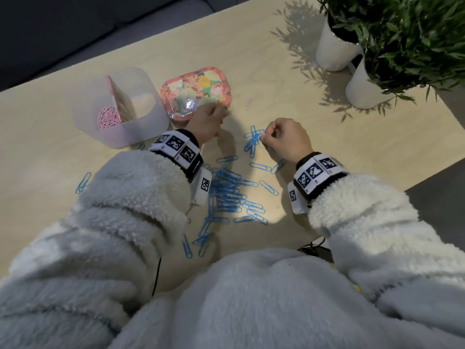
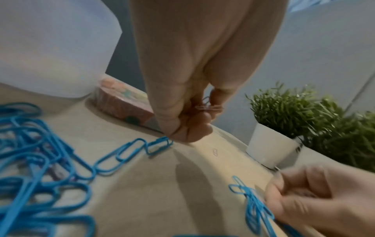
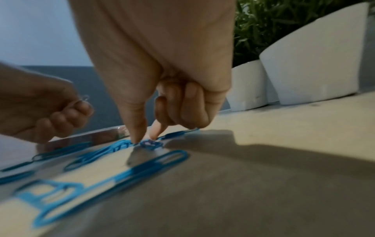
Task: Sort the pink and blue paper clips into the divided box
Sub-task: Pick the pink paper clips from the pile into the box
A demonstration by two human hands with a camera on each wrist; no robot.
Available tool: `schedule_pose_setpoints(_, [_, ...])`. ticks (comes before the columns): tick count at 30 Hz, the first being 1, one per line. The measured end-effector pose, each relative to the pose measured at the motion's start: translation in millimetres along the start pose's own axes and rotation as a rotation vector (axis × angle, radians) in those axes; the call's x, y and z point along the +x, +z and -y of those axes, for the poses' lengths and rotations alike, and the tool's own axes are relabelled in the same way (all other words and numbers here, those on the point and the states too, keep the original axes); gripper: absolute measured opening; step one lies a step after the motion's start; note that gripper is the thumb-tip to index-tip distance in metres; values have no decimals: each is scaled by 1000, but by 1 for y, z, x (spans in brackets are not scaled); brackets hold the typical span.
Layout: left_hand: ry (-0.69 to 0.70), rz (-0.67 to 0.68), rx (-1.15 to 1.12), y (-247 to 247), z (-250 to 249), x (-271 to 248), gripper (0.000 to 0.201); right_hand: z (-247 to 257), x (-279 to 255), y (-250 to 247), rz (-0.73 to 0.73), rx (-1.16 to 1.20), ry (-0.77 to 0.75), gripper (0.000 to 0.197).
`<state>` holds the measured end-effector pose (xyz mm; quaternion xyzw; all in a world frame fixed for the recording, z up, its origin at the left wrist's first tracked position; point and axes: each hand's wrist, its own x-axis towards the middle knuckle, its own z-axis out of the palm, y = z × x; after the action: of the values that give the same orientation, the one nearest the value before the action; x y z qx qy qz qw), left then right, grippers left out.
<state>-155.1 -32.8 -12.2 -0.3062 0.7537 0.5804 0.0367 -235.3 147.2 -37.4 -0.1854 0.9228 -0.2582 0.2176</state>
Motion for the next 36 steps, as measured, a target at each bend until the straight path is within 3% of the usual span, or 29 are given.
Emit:
schedule_pose_setpoints(2, [-152, -9, -197, -4, -4, 8, 32, 1, -1, 5, 36, -11, -13, 7])
schedule_pose_setpoints(4, [-231, -21, -284, -7, -7, 16, 36, -1, -6, 9, 140, 47, -10, 15])
schedule_pose_setpoints(6, [-207, -43, -267, -4, -12, 24, 42, -3, -13, 11, 219, 241, -2, 26])
schedule_pose_setpoints(9, [-113, -35, -196, 5, -25, 34, 45, -2, -22, 1, 111, 577, 77, 31])
schedule_pose_setpoints(11, [-60, -12, -47, 13, -34, 43, 42, -2, -25, -12, 39, 719, 168, 32])
schedule_pose_setpoints(13, [19, -82, 246, 21, -38, 50, 36, -8, -25, -24, 11, 821, 212, 31])
schedule_pose_setpoints(15, [86, -169, 402, 29, -38, 52, 22, -14, -25, -29, -10, 854, 221, 31])
schedule_pose_setpoints(17, [124, -171, 549, 35, -34, 55, 26, -19, -27, -30, -17, 848, 210, 31])
schedule_pose_setpoints(23, [98, -146, 944, 49, -39, 66, 32, -18, -38, -30, 77, 894, 233, 20])
schedule_pose_setpoints(27, [64, -95, 1066, 53, -43, 61, 28, -14, -38, -27, 164, 819, 232, 21])
schedule_pose_setpoints(30, [106, -44, 996, 46, -37, 41, 28, -4, -32, -26, 158, 861, 254, 26])
schedule_pose_setpoints(36, [157, -61, 455, -4, -11, -25, 25, 54, -2, -30, 269, 914, 246, 28])
